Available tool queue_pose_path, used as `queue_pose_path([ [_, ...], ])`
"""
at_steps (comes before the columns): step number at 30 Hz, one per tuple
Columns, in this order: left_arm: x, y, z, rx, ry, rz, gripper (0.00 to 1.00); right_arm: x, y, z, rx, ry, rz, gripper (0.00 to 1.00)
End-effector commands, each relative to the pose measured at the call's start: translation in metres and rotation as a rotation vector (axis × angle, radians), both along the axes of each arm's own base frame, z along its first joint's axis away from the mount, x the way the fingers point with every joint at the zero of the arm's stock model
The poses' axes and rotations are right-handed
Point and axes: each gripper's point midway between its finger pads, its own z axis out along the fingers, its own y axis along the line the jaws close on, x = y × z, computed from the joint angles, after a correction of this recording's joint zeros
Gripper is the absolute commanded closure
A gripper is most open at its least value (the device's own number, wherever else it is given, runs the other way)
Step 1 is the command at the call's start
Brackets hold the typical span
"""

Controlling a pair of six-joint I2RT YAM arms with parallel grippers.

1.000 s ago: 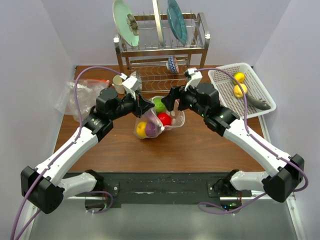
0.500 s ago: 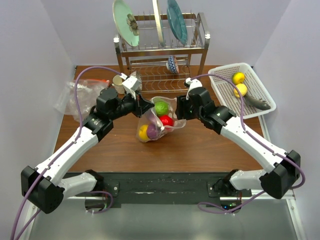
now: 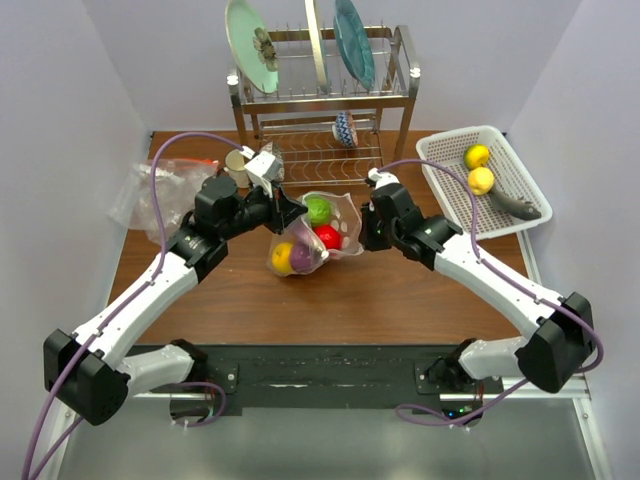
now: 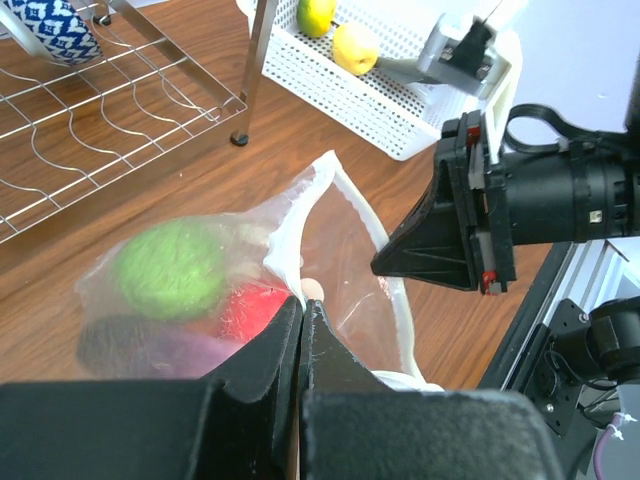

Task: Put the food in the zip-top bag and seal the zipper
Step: Adjust the zipper food storage bag at the center of the board.

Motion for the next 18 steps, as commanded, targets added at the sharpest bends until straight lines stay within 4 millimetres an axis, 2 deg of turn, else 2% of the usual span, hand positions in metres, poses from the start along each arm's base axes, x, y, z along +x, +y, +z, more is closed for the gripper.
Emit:
queue_pose_path([
  [1,0.006,0.002,0.018,-0.025,-0.061,0.015,1.0,0.003,0.009,0.009,0.022,-0.007,0.022,1.0],
  [2,0.006,0.003,0.019,-0.026,-0.064,0.017,1.0,0.008,0.008,0.021,0.021,-0.034,0.012,1.0],
  [4,0.007,0.002,0.017,-0.024,-0.06,0.017,1.0,0.01,0.001,0.033,-0.024,-0.057,0.016,1.0],
  [5,0.007,0.002,0.017,-0.024,-0.06,0.018,1.0,0.019,-0.001,0.063,-0.02,-0.122,-0.006,1.0],
  [7,0.008,0.001,0.016,-0.022,-0.056,0.015,1.0,0.021,-0.01,0.091,-0.058,-0.166,-0.007,1.0],
  [8,0.008,0.001,0.017,-0.024,-0.056,0.015,1.0,0.025,-0.01,0.131,-0.016,-0.242,-0.012,1.0],
  [10,0.01,0.0,0.012,-0.017,-0.044,0.014,1.0,0.023,-0.014,0.166,-0.002,-0.304,0.003,1.0],
  [11,0.009,0.0,0.004,0.0,-0.011,0.014,1.0,0.02,-0.014,0.199,0.045,-0.365,0.007,1.0],
  [12,0.011,-0.001,-0.007,0.021,0.024,0.013,1.0,0.018,-0.012,0.21,0.069,-0.383,0.024,1.0],
  [13,0.013,-0.002,-0.006,0.026,0.03,0.012,1.0,0.016,-0.012,0.221,0.09,-0.404,0.024,1.0],
  [14,0.015,-0.003,-0.008,0.035,0.042,0.009,1.0,0.013,-0.013,0.226,0.103,-0.416,0.028,1.0],
  [15,0.015,-0.004,-0.015,0.053,0.067,0.004,1.0,0.016,-0.016,0.224,0.093,-0.42,0.01,1.0],
  [16,0.014,-0.004,-0.012,0.049,0.064,-0.005,1.0,0.017,-0.019,0.218,0.075,-0.415,-0.006,1.0],
  [17,0.012,-0.005,-0.009,0.046,0.053,-0.014,1.0,0.02,-0.022,0.2,0.036,-0.387,-0.019,1.0],
  [18,0.009,-0.003,0.005,0.022,0.009,-0.015,1.0,0.023,-0.025,0.187,-0.001,-0.363,-0.035,1.0],
])
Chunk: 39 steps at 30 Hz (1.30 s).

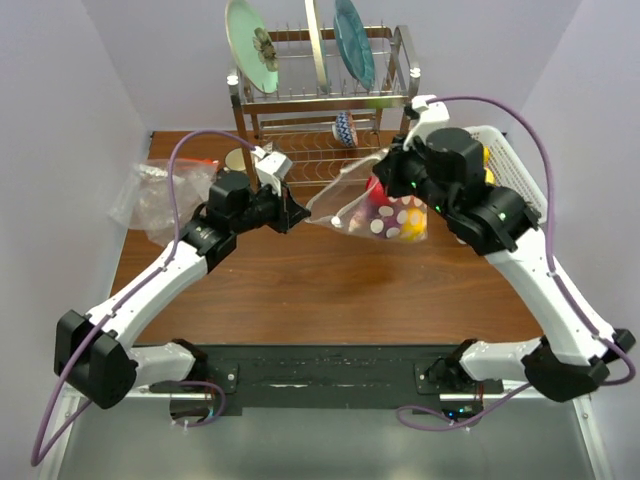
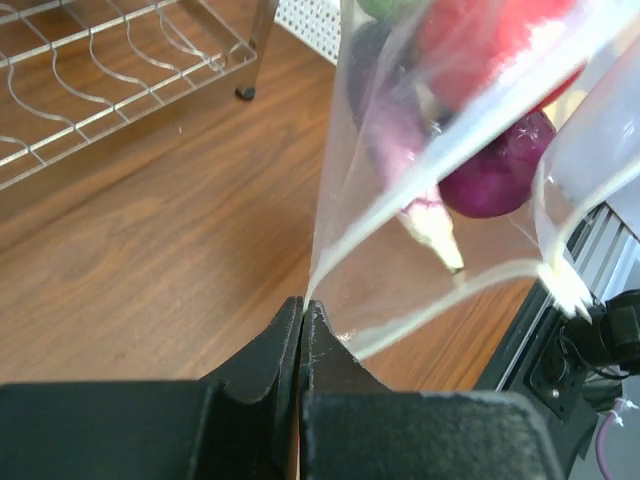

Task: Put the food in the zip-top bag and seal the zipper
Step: Adjust the zipper food storage bag at the center of the board.

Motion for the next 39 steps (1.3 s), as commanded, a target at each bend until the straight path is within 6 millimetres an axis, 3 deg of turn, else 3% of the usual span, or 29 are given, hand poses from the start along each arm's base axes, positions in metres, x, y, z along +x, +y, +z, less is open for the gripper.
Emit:
queue_pose_path([
  [1,-0.005,0.004,0.032,-0.041,-0.092,-0.013,1.0,0.01,-0.019,-0.055,-0.164,0.083,-0.091,1.0],
  [3,-0.009,0.009,0.055,-0.093,-0.181,0.005,1.0,0.013,-0.022,-0.075,-0.191,0.123,-0.117,1.0],
  [5,-0.008,0.014,0.055,-0.092,-0.191,0.033,1.0,0.012,-0.024,-0.093,-0.205,0.153,-0.121,1.0],
  [8,-0.005,0.012,0.051,-0.078,-0.17,0.027,1.0,0.013,-0.021,-0.103,-0.178,0.168,-0.114,1.0],
  [12,0.0,0.01,0.032,-0.037,-0.101,0.028,1.0,0.013,-0.001,-0.117,-0.131,0.207,-0.043,1.0],
  [16,0.007,0.011,0.023,-0.004,-0.068,0.051,1.0,0.013,0.017,-0.148,-0.131,0.28,0.016,0.98],
  [18,0.007,0.011,0.019,0.004,-0.056,0.049,1.0,0.015,0.017,-0.155,-0.13,0.295,0.013,0.87],
  [19,0.007,0.011,0.019,0.004,-0.053,0.049,1.0,0.015,0.017,-0.158,-0.131,0.302,0.014,0.71],
  [20,0.007,0.011,0.019,0.004,-0.053,0.049,1.0,0.016,0.016,-0.158,-0.124,0.303,0.01,0.64],
  [22,0.007,0.011,0.019,0.004,-0.055,0.052,1.0,0.016,0.014,-0.154,-0.11,0.296,0.014,0.54],
  [24,0.008,0.011,0.019,0.004,-0.055,0.054,1.0,0.018,0.007,-0.144,-0.096,0.277,-0.002,0.52],
  [25,0.008,0.012,0.019,0.006,-0.056,0.058,1.0,0.018,0.004,-0.137,-0.086,0.263,-0.009,0.46],
  [28,0.008,0.013,0.02,0.005,-0.059,0.063,1.0,0.022,-0.013,-0.114,-0.072,0.215,-0.042,0.42],
  [31,0.008,0.014,0.02,0.007,-0.059,0.067,1.0,0.035,-0.051,-0.098,-0.06,0.186,-0.141,0.39],
  [34,0.008,0.014,0.021,0.005,-0.06,0.069,1.0,0.049,-0.083,-0.099,-0.078,0.202,-0.24,0.38],
  [35,0.008,0.015,0.021,0.004,-0.059,0.071,1.0,0.057,-0.108,-0.104,-0.103,0.219,-0.314,0.37],
  [39,0.008,0.014,0.022,0.001,-0.06,0.067,1.0,0.083,-0.163,-0.112,-0.121,0.242,-0.479,0.34],
])
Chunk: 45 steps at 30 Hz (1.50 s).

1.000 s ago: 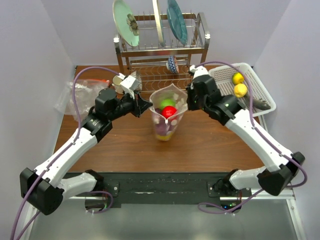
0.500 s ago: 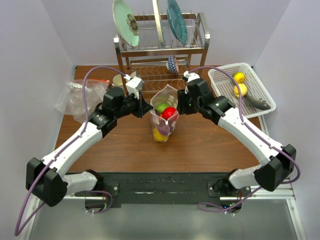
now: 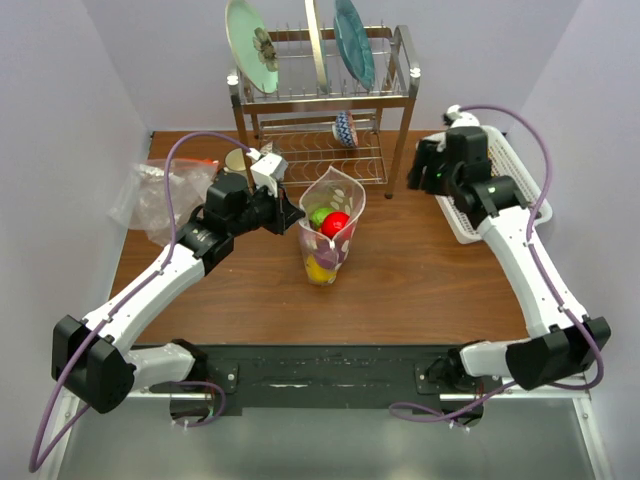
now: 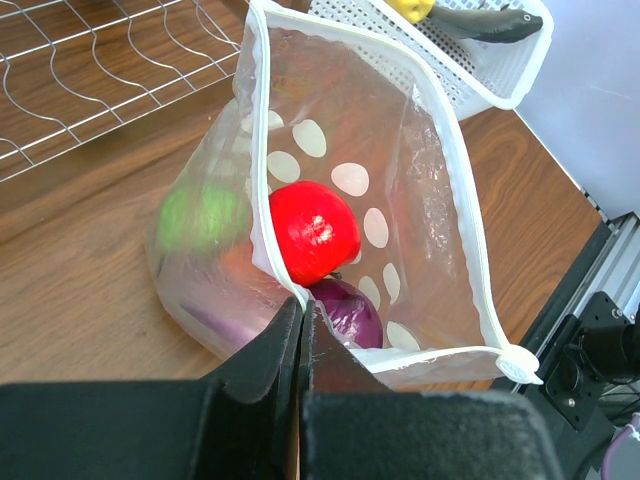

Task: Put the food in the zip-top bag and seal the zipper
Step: Adjust the zipper food storage bag at the center of the board, then pick up the fake fruit from the bin.

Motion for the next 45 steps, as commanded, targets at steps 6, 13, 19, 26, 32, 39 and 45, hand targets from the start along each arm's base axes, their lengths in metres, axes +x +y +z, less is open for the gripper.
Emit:
queue_pose_path([
  [6,0.006,0.0,0.028,-0.036,-0.077,-0.004,1.0,0.061,-0.116,-0.026,-0.086,0.016,-0.35,0.34],
  [13,0.005,0.0,0.028,-0.035,-0.076,-0.001,1.0,0.093,-0.185,-0.063,-0.116,0.08,-0.509,0.03],
  [19,0.006,-0.002,0.026,-0.04,-0.069,-0.008,1.0,0.127,-0.203,-0.09,-0.123,0.117,-0.559,0.01],
  [26,0.006,-0.002,0.023,-0.04,-0.065,-0.009,1.0,0.158,-0.225,-0.127,-0.191,0.176,-0.609,0.02],
  [32,0.007,-0.003,0.021,-0.041,-0.06,-0.015,1.0,0.173,-0.243,-0.167,-0.17,0.247,-0.64,0.02],
  [39,0.007,-0.004,0.02,-0.042,-0.059,-0.016,1.0,0.178,-0.252,-0.188,-0.101,0.254,-0.647,0.13],
  [45,0.006,-0.005,0.021,-0.048,-0.057,-0.02,1.0,0.179,-0.255,-0.183,-0.082,0.227,-0.648,0.4],
])
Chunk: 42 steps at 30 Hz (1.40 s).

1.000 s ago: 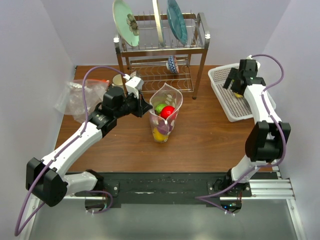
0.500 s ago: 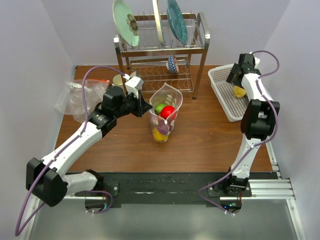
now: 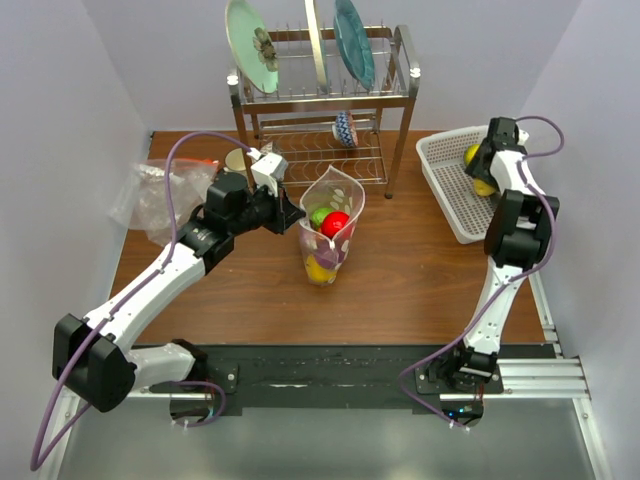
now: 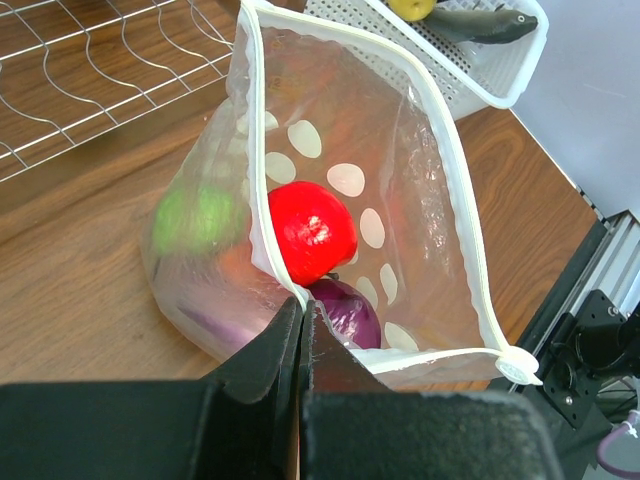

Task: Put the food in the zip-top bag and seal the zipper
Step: Pick up the fake fruit from the bin, then place the fake fruit in the zipper food storage bag.

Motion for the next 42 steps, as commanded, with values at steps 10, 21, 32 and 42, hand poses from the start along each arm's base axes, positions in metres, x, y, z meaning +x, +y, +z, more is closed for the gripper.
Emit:
queue_pose_path([
  [10,0.004,-0.003,0.025,-0.044,-0.065,-0.012,1.0,-0.02,0.042,0.122,0.094,-0.345,0.125,0.54],
  [21,0.003,-0.002,0.026,-0.045,-0.067,-0.011,1.0,-0.077,0.166,0.19,0.542,-0.521,0.559,0.55],
  [32,0.004,-0.002,0.027,-0.046,-0.07,-0.009,1.0,-0.173,0.296,0.246,0.624,-0.558,1.057,0.54],
  [42,0.004,-0.002,0.027,-0.045,-0.069,-0.008,1.0,-0.238,0.375,0.27,0.696,-0.583,1.349,0.54],
])
